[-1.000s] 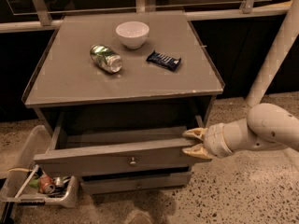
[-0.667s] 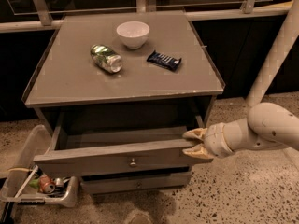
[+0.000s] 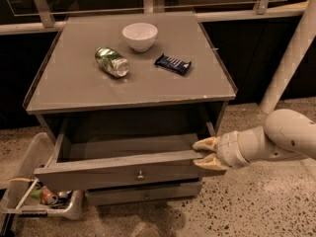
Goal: Open top drawer
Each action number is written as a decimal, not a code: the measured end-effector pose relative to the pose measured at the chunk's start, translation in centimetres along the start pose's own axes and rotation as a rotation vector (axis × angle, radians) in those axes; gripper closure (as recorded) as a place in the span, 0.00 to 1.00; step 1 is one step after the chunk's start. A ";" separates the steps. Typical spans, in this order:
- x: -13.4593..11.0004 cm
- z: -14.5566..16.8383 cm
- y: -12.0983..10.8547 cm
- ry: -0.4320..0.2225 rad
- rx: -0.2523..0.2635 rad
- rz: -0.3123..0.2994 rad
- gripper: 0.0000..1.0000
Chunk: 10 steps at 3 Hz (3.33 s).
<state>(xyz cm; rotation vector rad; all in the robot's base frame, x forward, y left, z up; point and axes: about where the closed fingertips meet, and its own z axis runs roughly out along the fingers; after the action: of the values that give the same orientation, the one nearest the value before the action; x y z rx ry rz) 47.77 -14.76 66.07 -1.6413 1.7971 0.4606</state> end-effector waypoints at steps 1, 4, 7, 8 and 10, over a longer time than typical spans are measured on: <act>0.0 0.0 0.0 0.000 0.000 0.000 0.59; 0.4 2.0 3.2 -0.007 -0.082 0.007 0.00; 0.9 0.5 5.8 0.009 -0.080 0.017 0.64; 1.4 -1.0 8.2 0.026 -0.070 0.016 0.87; 1.4 -1.0 8.2 0.026 -0.070 0.016 0.64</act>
Offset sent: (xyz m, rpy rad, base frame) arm 0.0000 0.0000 0.0000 0.0000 0.0000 0.0000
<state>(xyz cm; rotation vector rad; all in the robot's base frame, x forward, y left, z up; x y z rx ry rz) 39.60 -15.14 64.50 -1.6883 1.8334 0.5174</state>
